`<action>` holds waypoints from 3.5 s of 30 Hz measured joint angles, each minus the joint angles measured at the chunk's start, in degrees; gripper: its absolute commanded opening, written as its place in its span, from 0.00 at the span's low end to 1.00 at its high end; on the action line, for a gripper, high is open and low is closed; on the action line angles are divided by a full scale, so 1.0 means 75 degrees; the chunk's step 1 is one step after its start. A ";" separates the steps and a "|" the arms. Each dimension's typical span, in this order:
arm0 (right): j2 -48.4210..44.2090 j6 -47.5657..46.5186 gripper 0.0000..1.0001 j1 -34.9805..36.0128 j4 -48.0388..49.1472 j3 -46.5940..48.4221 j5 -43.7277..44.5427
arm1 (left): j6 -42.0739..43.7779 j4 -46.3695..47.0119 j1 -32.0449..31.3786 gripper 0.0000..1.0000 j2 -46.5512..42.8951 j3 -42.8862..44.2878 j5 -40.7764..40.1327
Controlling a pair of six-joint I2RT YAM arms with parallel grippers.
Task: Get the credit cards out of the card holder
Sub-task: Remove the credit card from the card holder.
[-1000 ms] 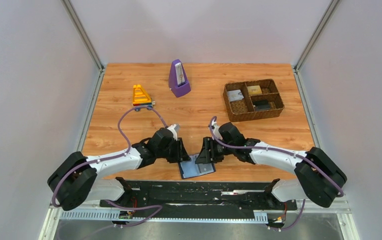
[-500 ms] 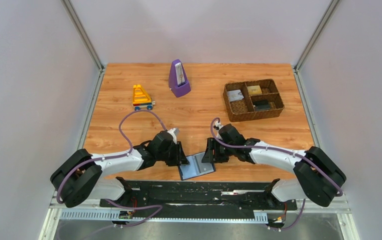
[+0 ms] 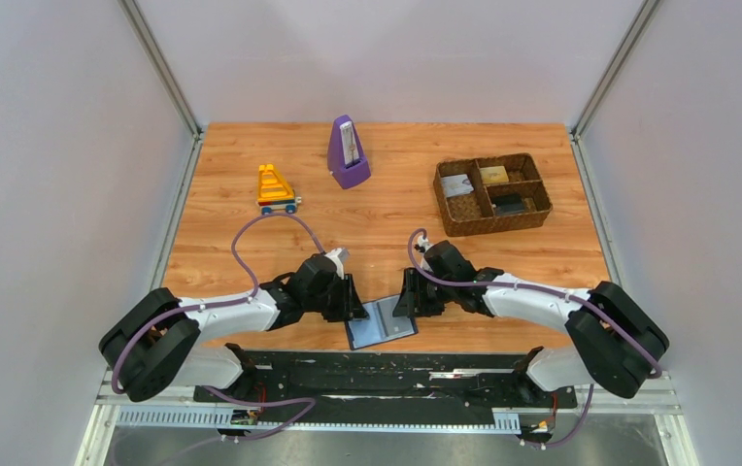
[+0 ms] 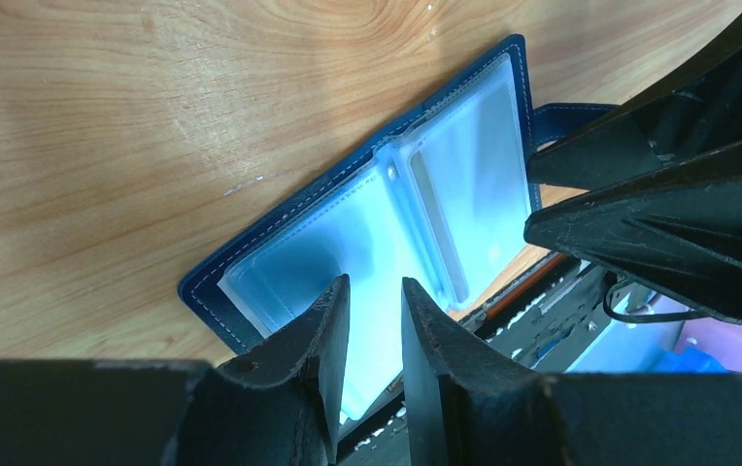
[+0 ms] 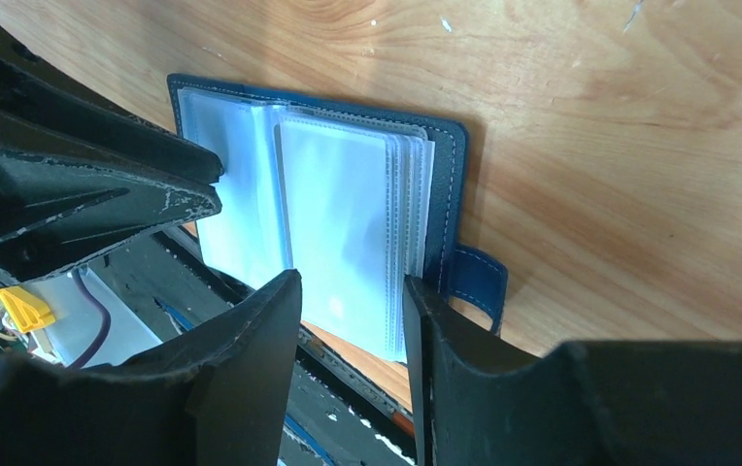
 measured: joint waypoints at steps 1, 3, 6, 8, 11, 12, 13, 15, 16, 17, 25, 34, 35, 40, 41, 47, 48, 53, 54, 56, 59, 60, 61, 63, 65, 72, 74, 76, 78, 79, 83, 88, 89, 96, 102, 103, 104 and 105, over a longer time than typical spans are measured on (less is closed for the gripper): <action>-0.0012 0.0000 0.43 0.0000 0.0000 0.0000 -0.0015 | 0.0000 0.0000 0.0000 0.34 0.0000 0.0000 0.0000; -0.0067 -0.0003 0.43 0.0000 0.0003 -0.0003 -0.0041 | 0.0000 0.0000 0.0000 0.34 0.0000 0.0000 0.0000; -0.0157 0.0000 0.46 0.0000 0.0017 0.0000 -0.0073 | 0.0000 0.0000 0.0000 0.34 0.0000 0.0000 0.0000; -0.0160 -0.0003 0.47 0.0000 0.0017 0.0000 -0.0073 | 0.0000 0.0003 0.0000 0.34 0.0000 -0.0003 0.0000; -0.0160 0.0000 0.48 0.0000 0.0020 0.0000 -0.0073 | 0.0000 0.0006 0.0000 0.34 0.0000 -0.0006 0.0000; -0.0160 -0.0003 0.49 0.0000 0.0017 0.0000 -0.0073 | 0.0000 0.0009 0.0000 0.34 0.0000 -0.0009 0.0000; -0.0160 -0.0003 0.50 0.0000 0.0017 0.0000 -0.0073 | 0.0000 0.0009 0.0000 0.34 0.0000 -0.0009 0.0000; -0.0157 -0.0003 0.51 0.0000 0.0017 0.0000 -0.0070 | 0.0000 0.0009 0.0000 0.34 0.0000 -0.0012 0.0000; -0.0154 -0.0003 0.51 0.0000 0.0015 0.0000 -0.0067 | 0.0000 0.0009 0.0000 0.34 0.0000 -0.0012 0.0000; -0.0154 -0.0003 0.51 0.0000 0.0015 0.0000 -0.0067 | 0.0000 0.0009 0.0000 0.34 0.0000 -0.0012 0.0000; -0.0163 -0.0026 0.49 0.0003 0.0000 0.0000 -0.0064 | -0.0003 0.0012 0.0000 0.35 0.0000 -0.0012 0.0003; -0.0128 -0.0026 0.48 0.0003 0.0003 0.0012 -0.0073 | 0.0000 0.0026 0.0000 0.35 0.0000 -0.0012 0.0006; -0.0111 -0.0026 0.48 0.0003 0.0012 0.0012 -0.0073 | 0.0000 0.0032 0.0000 0.35 0.0000 -0.0012 0.0009; -0.0050 -0.0026 0.48 0.0003 0.0032 0.0012 -0.0102 | 0.0000 0.0061 0.0000 0.35 0.0000 -0.0012 0.0017; -0.0023 -0.0026 0.48 0.0003 0.0032 0.0012 -0.0119 | 0.0000 0.0061 0.0000 0.35 0.0000 -0.0012 0.0017; 0.0026 -0.0026 0.47 0.0003 0.0038 0.0012 -0.0181 | -0.0003 0.0064 0.0000 0.35 0.0000 -0.0015 0.0017; 0.0035 -0.0026 0.47 0.0003 0.0044 0.0015 -0.0198 | 0.0000 0.0064 0.0000 0.35 0.0000 -0.0015 0.0017; 0.0137 -0.0026 0.47 0.0003 0.0131 0.0038 -0.0329 | 0.0000 0.0064 0.0000 0.35 0.0006 -0.0015 0.0017; 0.0152 -0.0026 0.47 0.0003 0.0160 0.0041 -0.0364 | 0.0000 0.0070 0.0000 0.35 0.0015 -0.0015 0.0020; 0.0175 -0.0026 0.46 0.0003 0.0230 0.0041 -0.0446 | -0.0003 0.0096 0.0000 0.35 0.0050 -0.0015 0.0026; 0.0213 -0.0026 0.46 0.0003 0.0286 0.0041 -0.0539 | -0.0003 0.0169 0.0000 0.35 0.0102 -0.0015 0.0052; 0.0213 -0.0026 0.46 0.0003 0.0300 0.0041 -0.0557 | 0.0000 0.0184 0.0000 0.35 0.0114 -0.0015 0.0058; 0.0213 -0.0026 0.46 0.0003 0.0326 0.0041 -0.0589 | 0.0000 0.0201 0.0000 0.35 0.0128 -0.0015 0.0073; 0.0213 -0.0026 0.46 0.0003 0.0379 0.0041 -0.0641 | 0.0000 0.0230 0.0000 0.35 0.0169 -0.0015 0.0090; 0.0213 -0.0026 0.46 0.0003 0.0402 0.0041 -0.0691 | 0.0000 0.0254 0.0000 0.35 0.0192 -0.0015 0.0114; 0.0210 -0.0023 0.46 0.0003 0.0527 0.0041 -0.0880 | 0.0000 0.0283 0.0000 0.35 0.0224 -0.0015 0.0140; 0.0204 -0.0023 0.46 0.0009 0.0571 0.0041 -0.0927 | 0.0000 0.0283 0.0000 0.35 0.0224 -0.0015 0.0140; 0.0192 -0.0023 0.46 0.0015 0.0592 0.0041 -0.0968 | 0.0000 0.0283 0.0000 0.35 0.0224 -0.0015 0.0140; 0.0175 -0.0023 0.46 0.0017 0.0597 0.0041 -0.1014 | 0.0000 0.0283 0.0000 0.35 0.0221 -0.0015 0.0140; 0.0169 -0.0023 0.46 0.0017 0.0597 0.0041 -0.1026 | 0.0000 0.0280 0.0000 0.35 0.0224 -0.0015 0.0140; 0.0157 -0.0023 0.46 0.0017 0.0600 0.0041 -0.1093 | -0.0003 0.0283 0.0000 0.35 0.0224 -0.0015 0.0140; 0.0157 -0.0017 0.46 0.0017 0.0743 0.0041 -0.1151 | -0.0003 0.0268 0.0000 0.36 0.0213 -0.0015 0.0137; 0.0157 -0.0017 0.46 0.0017 0.0752 0.0041 -0.1151 | -0.0009 0.0251 0.0000 0.36 0.0195 -0.0015 0.0137; 0.0157 -0.0012 0.46 0.0017 0.0769 0.0041 -0.1148 | -0.0023 -0.0201 0.0000 0.43 -0.0251 -0.0012 0.0055; 0.0157 -0.0012 0.45 0.0017 0.0769 0.0041 -0.1148 | -0.0050 -0.0825 0.0000 0.47 -0.0903 0.0117 -0.0157; 0.0157 -0.0009 0.45 0.0017 0.0769 0.0041 -0.1148 | -0.0050 -0.0921 0.0000 0.47 -0.1003 0.0195 -0.0192; 0.0157 -0.0009 0.45 0.0017 0.0769 0.0041 -0.1148 | -0.0050 -0.0965 0.0000 0.47 -0.1061 0.0271 -0.0221; 0.0157 -0.0009 0.45 0.0017 0.0769 0.0041 -0.1148 | -0.0047 -0.1052 0.0000 0.47 -0.1093 0.0396 -0.0251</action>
